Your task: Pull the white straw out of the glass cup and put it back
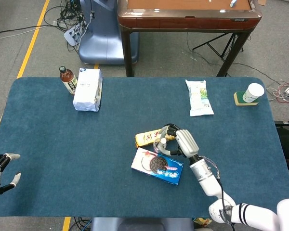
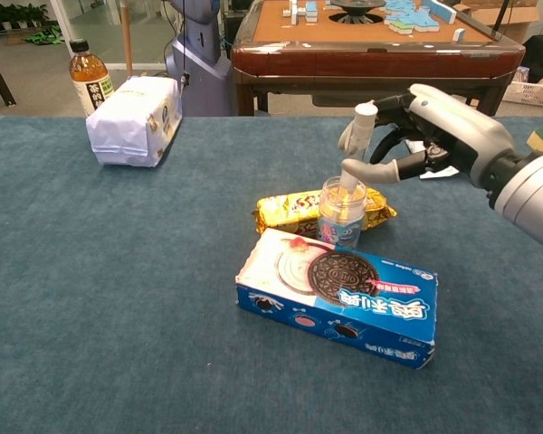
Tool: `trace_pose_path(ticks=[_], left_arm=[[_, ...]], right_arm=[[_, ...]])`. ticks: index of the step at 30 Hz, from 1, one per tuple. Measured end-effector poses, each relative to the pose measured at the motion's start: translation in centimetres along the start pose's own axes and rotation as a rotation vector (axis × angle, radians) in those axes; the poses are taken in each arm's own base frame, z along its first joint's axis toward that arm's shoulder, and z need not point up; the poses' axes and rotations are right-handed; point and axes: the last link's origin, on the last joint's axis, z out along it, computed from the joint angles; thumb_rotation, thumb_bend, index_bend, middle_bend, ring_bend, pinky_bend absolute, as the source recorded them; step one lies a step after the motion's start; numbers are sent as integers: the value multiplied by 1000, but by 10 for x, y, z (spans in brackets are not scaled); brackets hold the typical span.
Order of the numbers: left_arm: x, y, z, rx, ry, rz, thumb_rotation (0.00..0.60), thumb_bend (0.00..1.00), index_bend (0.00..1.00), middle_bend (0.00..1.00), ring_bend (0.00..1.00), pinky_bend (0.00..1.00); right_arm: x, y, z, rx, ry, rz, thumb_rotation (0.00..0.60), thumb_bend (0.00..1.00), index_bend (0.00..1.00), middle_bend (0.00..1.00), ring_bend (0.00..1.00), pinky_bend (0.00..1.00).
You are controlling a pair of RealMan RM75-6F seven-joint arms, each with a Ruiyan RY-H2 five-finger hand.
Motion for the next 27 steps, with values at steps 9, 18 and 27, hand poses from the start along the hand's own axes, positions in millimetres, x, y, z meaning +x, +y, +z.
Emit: trace_pose_path(ticks=[9, 18, 27], left_arm=[[-1, 1, 0, -2, -3, 4, 600, 339, 295, 313, 243, 400], [-2, 1, 0, -2, -5, 8, 600, 339, 296, 313, 243, 399], [-3, 2, 1, -4, -11, 14, 600, 339, 296, 313, 243, 400]], right_arm=[[6, -4, -4, 13, -15, 6, 600, 121, 672, 366, 216, 349], [12, -4, -7, 16, 0, 15, 600, 120, 669, 365, 216, 349], [31, -14, -11, 54, 41, 26, 600, 120, 669, 365, 215, 347]])
